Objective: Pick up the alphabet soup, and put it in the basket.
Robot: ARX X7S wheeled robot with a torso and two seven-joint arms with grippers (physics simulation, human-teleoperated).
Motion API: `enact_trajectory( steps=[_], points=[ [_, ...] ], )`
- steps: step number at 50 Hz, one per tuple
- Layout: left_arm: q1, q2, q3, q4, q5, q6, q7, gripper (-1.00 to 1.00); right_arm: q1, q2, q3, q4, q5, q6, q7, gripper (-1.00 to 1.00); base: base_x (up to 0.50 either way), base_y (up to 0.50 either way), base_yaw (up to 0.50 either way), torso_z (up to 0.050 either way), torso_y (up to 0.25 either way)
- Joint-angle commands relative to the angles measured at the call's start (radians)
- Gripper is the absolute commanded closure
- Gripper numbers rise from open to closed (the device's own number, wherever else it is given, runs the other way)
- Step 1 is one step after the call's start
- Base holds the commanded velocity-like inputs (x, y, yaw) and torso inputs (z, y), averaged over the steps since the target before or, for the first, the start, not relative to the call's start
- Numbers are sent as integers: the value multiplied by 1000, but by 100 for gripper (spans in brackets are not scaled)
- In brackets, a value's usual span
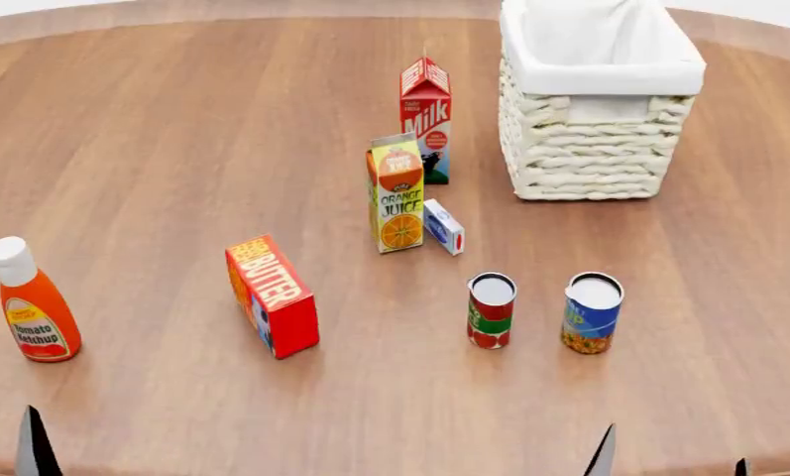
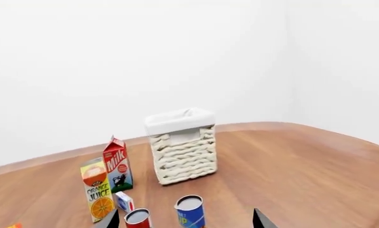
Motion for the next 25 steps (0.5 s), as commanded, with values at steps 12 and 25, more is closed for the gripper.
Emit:
enact_trajectory(
  steps=[12,25],
  points=[
    [4,-21,-1,7,-38,25,-30,-100,10,21,4,10,36,2,29,-100,0,-49,0,0,0],
    [7,-31,18,6,-35,31,-39,-100,11,31,-13,10,32,6,42,-100,0,-150,0,0,0]
  ],
)
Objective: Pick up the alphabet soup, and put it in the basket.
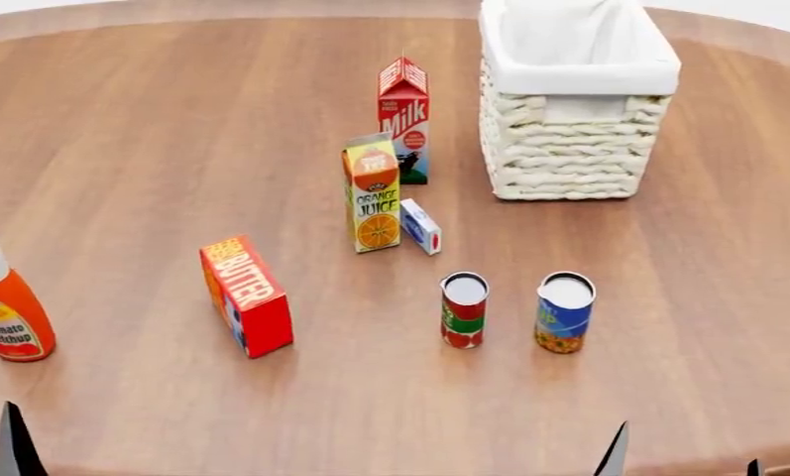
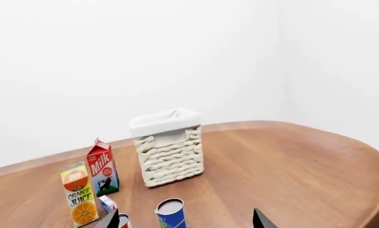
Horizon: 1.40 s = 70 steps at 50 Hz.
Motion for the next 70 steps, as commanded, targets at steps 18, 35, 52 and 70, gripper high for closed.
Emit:
enact_trajectory(
  steps=[18,35,52,70],
  points=[
    [6,-22,28,-2,-3,15,-20,-100,2,23,-17,1,20,1,21,-100,0,-166,0,0,0],
    [3,-33,35,-7,-14,27,-32,-100,-2,34,-31,2,21,-8,28,-100,0,-162,0,0,0],
    [4,-44,46,-6,-18,30,-43,-100,1,43,-36,1,32,-8,40,-100,0,-217,0,0,0],
    [0,-50,61,-13,-15,42,-52,-100,5,53,-51,3,37,-1,50,-100,-8,-238,0,0,0]
  ],
)
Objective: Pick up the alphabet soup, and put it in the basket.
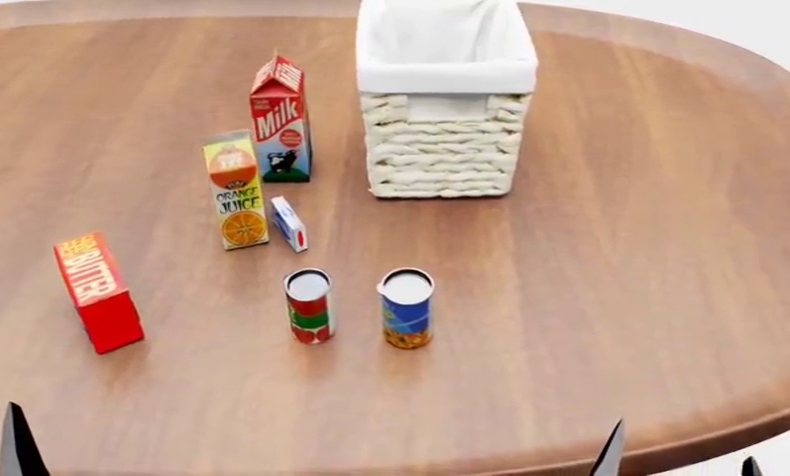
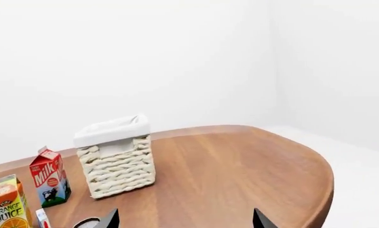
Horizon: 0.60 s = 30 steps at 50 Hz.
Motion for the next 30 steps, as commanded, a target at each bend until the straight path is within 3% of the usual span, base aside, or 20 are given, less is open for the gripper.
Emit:
enact_trajectory(
  steps=[1,18,30],
  points=[
    [-2,-4,10,-4,2,6,-6,-100,1,7,-8,-1,5,5,7,-100,-20,-289,0,0,0],
    [-4,-12,21,-6,0,13,-15,-100,1,15,-18,-2,11,0,13,-100,-13,-274,0,0,0],
    [-4,-17,27,-7,-2,17,-19,-100,4,21,-32,1,1,1,19,-100,34,-112,0,0,0]
  ],
)
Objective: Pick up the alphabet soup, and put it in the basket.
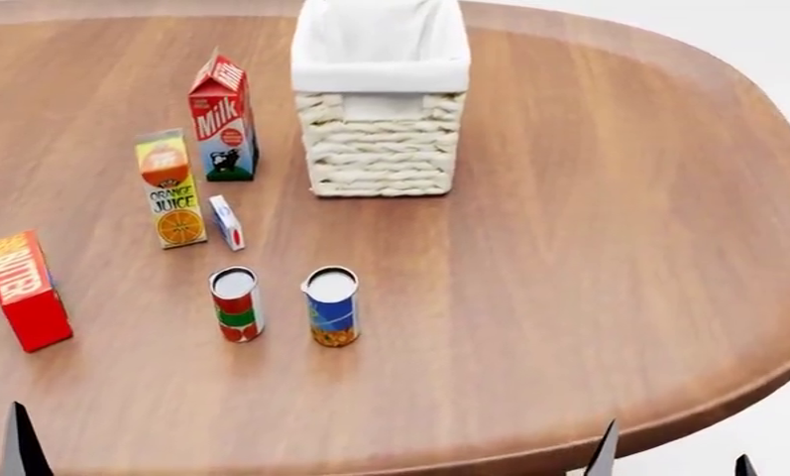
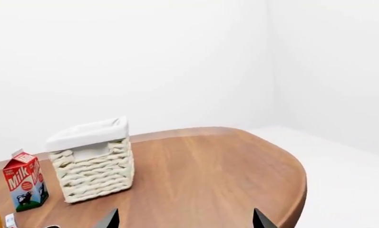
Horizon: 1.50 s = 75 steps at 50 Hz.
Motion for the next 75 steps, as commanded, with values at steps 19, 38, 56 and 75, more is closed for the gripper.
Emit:
enact_trajectory(
  steps=[19,38,56,75],
  points=[
    [1,-14,15,-2,-13,12,-10,-100,-12,17,-41,-1,0,-31,-21,-100,359,-41,0,0,0],
    [4,-20,28,3,-10,18,-20,-100,-12,25,-48,1,12,-36,-18,-100,411,-34,0,0,0],
    [1,-28,34,-4,-14,27,-26,-100,-11,31,-57,3,12,-41,-11,-100,348,-33,0,0,0],
    [9,-36,43,5,-13,29,-36,-100,-18,38,-64,-4,12,-47,-1,-100,282,-15,0,0,0]
  ],
)
